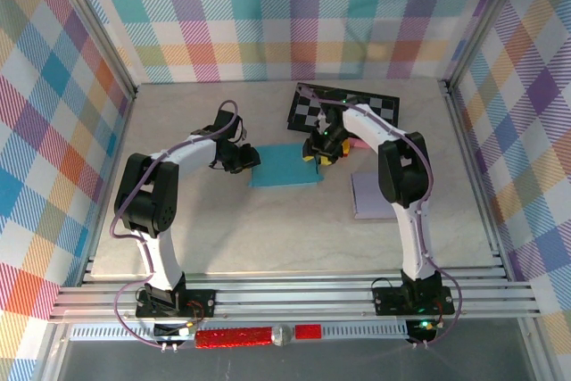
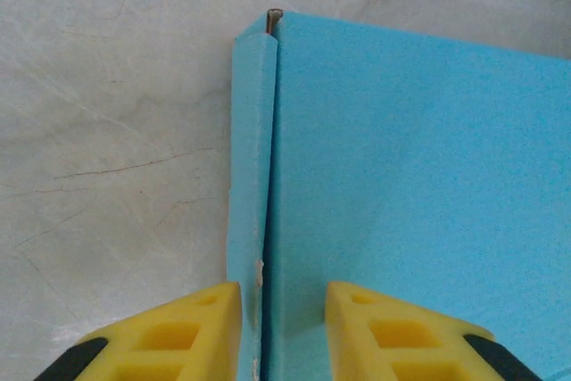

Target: Fold the paper box

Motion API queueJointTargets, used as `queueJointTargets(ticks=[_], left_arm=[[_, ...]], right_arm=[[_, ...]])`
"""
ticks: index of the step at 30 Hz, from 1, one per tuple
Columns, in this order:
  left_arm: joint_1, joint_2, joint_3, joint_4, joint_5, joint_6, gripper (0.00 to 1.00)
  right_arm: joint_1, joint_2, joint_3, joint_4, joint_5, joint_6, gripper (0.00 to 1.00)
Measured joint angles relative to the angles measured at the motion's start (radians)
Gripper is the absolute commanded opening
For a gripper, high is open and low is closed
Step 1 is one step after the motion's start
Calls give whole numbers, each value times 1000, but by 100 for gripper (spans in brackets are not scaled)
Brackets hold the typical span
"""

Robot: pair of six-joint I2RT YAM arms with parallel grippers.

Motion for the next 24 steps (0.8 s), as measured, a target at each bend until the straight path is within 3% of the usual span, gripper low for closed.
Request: queueJointTargets(ticks=[11, 24], left_arm=[[-6, -39, -53, 7, 0, -12, 26], [-97, -233, -274, -30, 1, -64, 26]], right_arm=[[20, -14, -29, 13, 24, -11, 32], [58, -243, -400, 82, 10, -6, 31]])
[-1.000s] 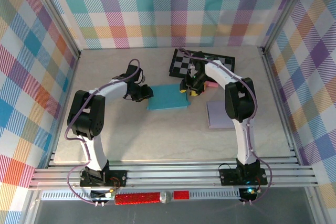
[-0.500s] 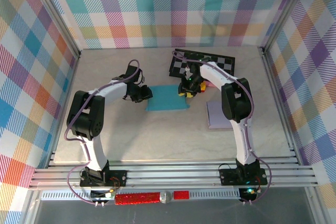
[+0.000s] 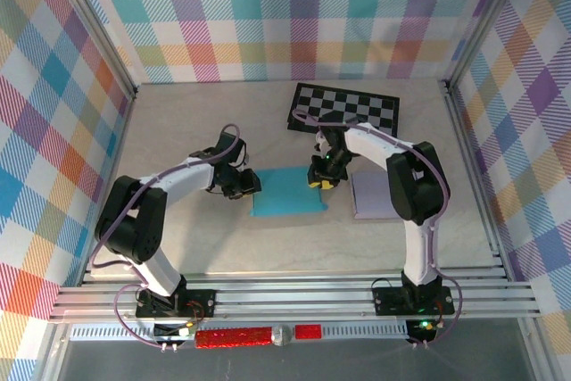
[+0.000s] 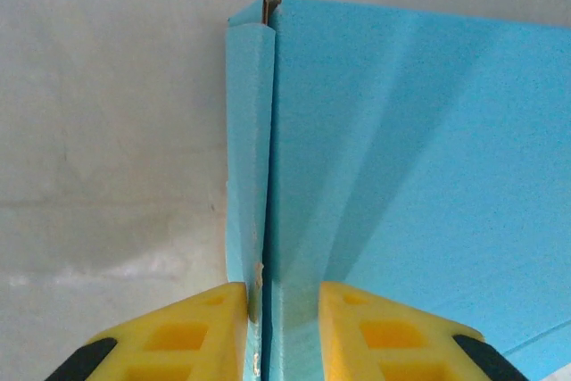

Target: Fold the paper box

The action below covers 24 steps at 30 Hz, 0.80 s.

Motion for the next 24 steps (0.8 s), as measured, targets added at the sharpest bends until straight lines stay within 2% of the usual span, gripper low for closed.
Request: queueJointTargets(ticks=[6, 10, 15, 21, 24], left_arm=[[-8, -8, -18, 14, 6, -23, 24], [-14, -8, -18, 17, 4, -36, 24], [-33, -8, -19, 23, -24, -62, 28], [-50, -8, -20, 18, -64, -72, 28], [-57, -8, -20, 11, -78, -67, 27]], right_arm=[[-2, -15, -39, 36, -32, 0, 31], [-2, -15, -40, 37, -40, 4, 27], [-1, -11, -34, 30, -31, 20, 22], [12, -5, -25, 18, 10, 49, 34], [26, -4, -25, 17, 40, 49, 36]])
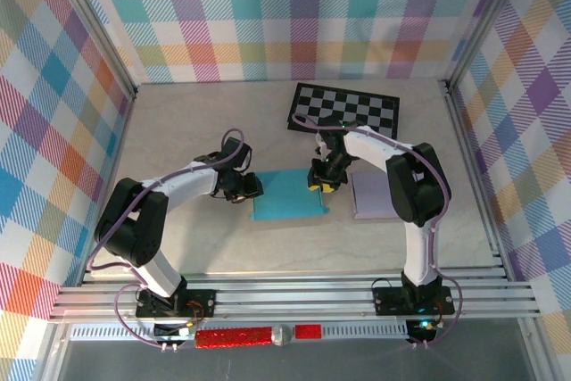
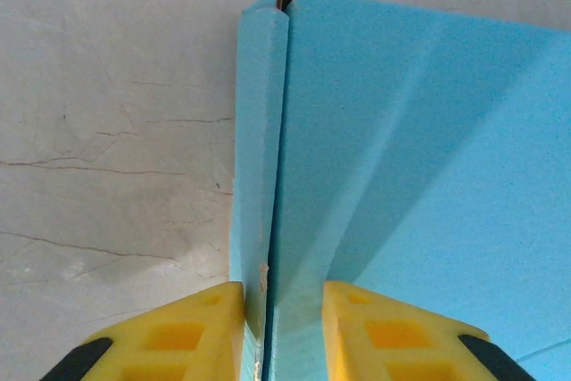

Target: Fold the paper box

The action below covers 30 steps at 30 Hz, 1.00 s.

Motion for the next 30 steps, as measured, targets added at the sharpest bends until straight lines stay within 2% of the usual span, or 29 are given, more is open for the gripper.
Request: queueJointTargets(ticks=[5, 10, 15, 19, 26, 30], left_arm=[[-3, 0, 0, 0, -6, 12, 26], [-3, 0, 1, 0, -6, 16, 24], [-3, 2, 6, -3, -5, 20, 15], [-3, 2, 9, -9, -6, 20, 9], [-3, 2, 9, 0, -1, 22, 4], [-3, 2, 6, 8, 10, 23, 0]], right_arm=[[2, 0, 6, -6, 20, -5, 26], [6, 0, 8, -8, 18, -7, 23], [5, 2, 8, -7, 9, -4, 21], [0, 2, 8, -6, -1, -7, 30], [-32, 2, 8, -3, -9, -30, 55], [-68, 2, 8, 10, -37, -48, 61]])
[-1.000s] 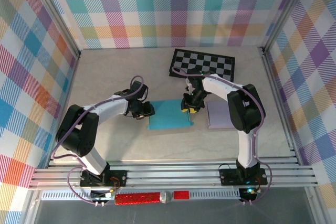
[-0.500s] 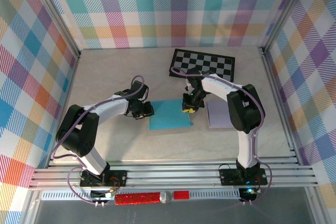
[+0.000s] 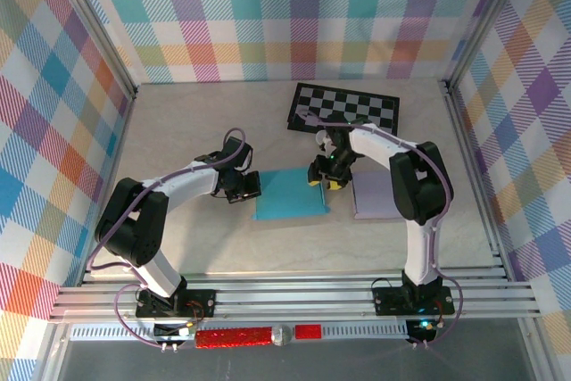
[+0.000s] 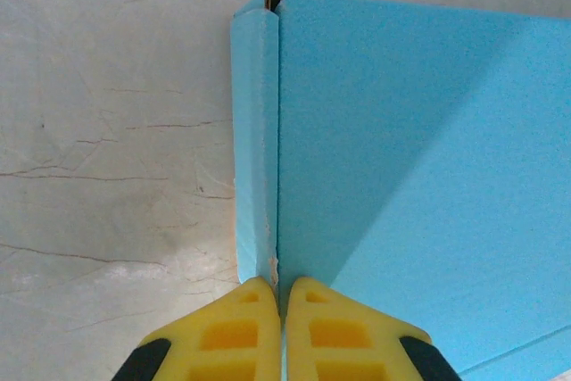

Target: Fold the paper box

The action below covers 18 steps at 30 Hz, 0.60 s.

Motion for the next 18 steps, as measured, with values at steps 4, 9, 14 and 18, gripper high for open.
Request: queueJointTargets(ticks=[4, 9, 14, 18], left_arm=[[5, -1, -10, 19, 14, 0, 0], [33, -26, -60, 79, 50, -1, 0], [85, -58, -127, 147, 122, -1, 0], [140, -78, -187, 224, 201, -5, 0]], right_arm=[[-29, 0, 0, 3, -24, -13, 64], [-48, 0, 0, 6, -71, -29, 67], [-48, 6, 0, 11, -127, -42, 70], [-48, 32, 0, 12, -178, -56, 72]])
